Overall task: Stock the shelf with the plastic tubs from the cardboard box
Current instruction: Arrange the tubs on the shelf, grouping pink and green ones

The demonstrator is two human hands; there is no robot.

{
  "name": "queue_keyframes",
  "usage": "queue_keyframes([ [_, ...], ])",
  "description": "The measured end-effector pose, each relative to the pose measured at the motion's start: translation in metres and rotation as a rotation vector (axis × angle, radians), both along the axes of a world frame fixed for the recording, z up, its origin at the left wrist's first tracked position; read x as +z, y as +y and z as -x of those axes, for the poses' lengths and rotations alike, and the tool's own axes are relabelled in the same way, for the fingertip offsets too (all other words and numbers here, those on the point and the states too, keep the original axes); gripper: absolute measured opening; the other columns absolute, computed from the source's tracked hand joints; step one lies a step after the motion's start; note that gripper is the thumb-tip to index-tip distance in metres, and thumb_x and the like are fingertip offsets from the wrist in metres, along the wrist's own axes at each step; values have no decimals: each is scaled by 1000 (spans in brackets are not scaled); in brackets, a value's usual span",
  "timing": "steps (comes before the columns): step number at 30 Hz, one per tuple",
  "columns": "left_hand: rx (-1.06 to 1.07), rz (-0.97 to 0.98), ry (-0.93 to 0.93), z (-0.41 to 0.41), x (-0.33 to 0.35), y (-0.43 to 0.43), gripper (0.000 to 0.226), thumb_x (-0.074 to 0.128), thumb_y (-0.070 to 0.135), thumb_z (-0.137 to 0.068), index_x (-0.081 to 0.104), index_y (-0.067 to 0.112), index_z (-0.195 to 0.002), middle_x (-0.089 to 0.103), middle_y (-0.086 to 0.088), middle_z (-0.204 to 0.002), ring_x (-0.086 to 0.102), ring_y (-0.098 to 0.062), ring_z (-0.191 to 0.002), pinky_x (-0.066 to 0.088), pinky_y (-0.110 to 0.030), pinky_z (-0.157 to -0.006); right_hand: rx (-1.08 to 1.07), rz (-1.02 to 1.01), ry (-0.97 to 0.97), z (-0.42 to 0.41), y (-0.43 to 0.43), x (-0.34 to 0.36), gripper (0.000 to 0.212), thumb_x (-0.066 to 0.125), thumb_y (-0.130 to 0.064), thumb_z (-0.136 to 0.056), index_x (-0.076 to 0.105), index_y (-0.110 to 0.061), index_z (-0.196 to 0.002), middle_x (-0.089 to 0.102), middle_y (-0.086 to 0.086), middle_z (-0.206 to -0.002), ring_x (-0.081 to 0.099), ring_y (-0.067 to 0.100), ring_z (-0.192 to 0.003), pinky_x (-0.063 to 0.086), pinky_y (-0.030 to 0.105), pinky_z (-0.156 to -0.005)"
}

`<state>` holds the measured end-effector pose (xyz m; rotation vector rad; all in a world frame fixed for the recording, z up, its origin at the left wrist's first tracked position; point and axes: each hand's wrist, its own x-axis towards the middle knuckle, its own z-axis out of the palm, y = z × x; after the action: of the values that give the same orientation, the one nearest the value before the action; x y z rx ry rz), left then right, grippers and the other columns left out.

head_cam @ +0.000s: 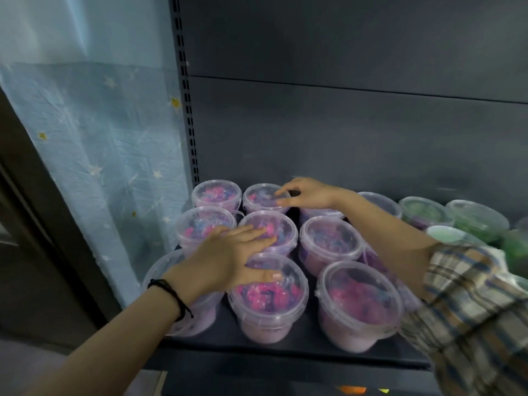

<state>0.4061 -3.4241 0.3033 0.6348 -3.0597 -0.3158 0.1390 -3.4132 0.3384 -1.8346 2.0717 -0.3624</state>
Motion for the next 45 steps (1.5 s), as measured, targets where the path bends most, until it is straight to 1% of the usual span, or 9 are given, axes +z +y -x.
queue_keyframes([
  [5,5,-50,2,1,-2,-5,94,26,91,-60,17,52,-146,7,27,-156,0,3,-143,-2,-33,-112,30,-159,-72,17,59,19,36,72,-38,-83,60,-39,-117,53,-22,-116,50,1,-109,36,6,-89],
  [9,0,-36,32,1,-5,-7,98,21,96,-57,19,53,-144,11,26,-156,3,3,-142,-1,-34,-113,67,-362,35,26,94,20,63,77,-48,-75,48,-48,-131,30,-19,-144,24,3,-135,21,29,-115],
  [14,3,-39,71,0,-3,-3,102,20,98,-57,19,48,-146,11,21,-157,2,3,-141,4,-40,-118,63,-307,15,23,107,3,69,72,-51,-79,34,-57,-136,14,-15,-155,8,6,-144,10,33,-118],
  [20,21,8,189,5,5,24,77,37,81,-77,38,40,-142,24,16,-155,9,-2,-144,7,-39,-117,43,-196,-1,18,121,0,64,69,-56,-78,40,-53,-135,15,-12,-157,9,9,-146,13,37,-120],
  [26,-200,4,207,32,4,82,60,39,73,-82,40,50,-138,31,20,-150,19,0,-140,13,-30,-113,51,-4,-43,17,171,16,43,71,-48,-80,55,-46,-119,45,-22,-135,34,-22,-119,24,2,-101],
  [30,-216,0,202,43,-4,104,65,42,77,-78,46,45,-134,36,20,-147,25,2,-135,14,-25,-109,-52,-105,-20,33,220,23,55,71,-60,-71,51,-50,-122,41,-27,-138,36,-6,-131,30,22,-110],
  [35,-181,-22,278,38,-6,106,66,45,80,-71,54,39,-122,41,23,-121,36,4,-105,25,-17,-93,-91,-352,115,42,266,14,82,66,-79,-61,31,-62,-134,8,-23,-152,-2,6,-143,9,42,-119],
  [39,-159,-66,241,41,-3,107,69,43,85,-65,53,42,-118,39,25,-119,41,-4,-108,33,-25,-96,-141,-266,80,32,276,12,80,65,-73,-65,33,-56,-137,21,-15,-142,14,12,-139,18,40,-117],
  [45,-166,-55,244,41,-3,104,64,46,85,-63,50,44,-112,37,24,-117,39,-4,-108,33,-26,-97,-209,-106,156,5,269,10,82,68,-65,-73,35,-38,-143,31,-10,-151,19,11,-138,15,28,-110],
])
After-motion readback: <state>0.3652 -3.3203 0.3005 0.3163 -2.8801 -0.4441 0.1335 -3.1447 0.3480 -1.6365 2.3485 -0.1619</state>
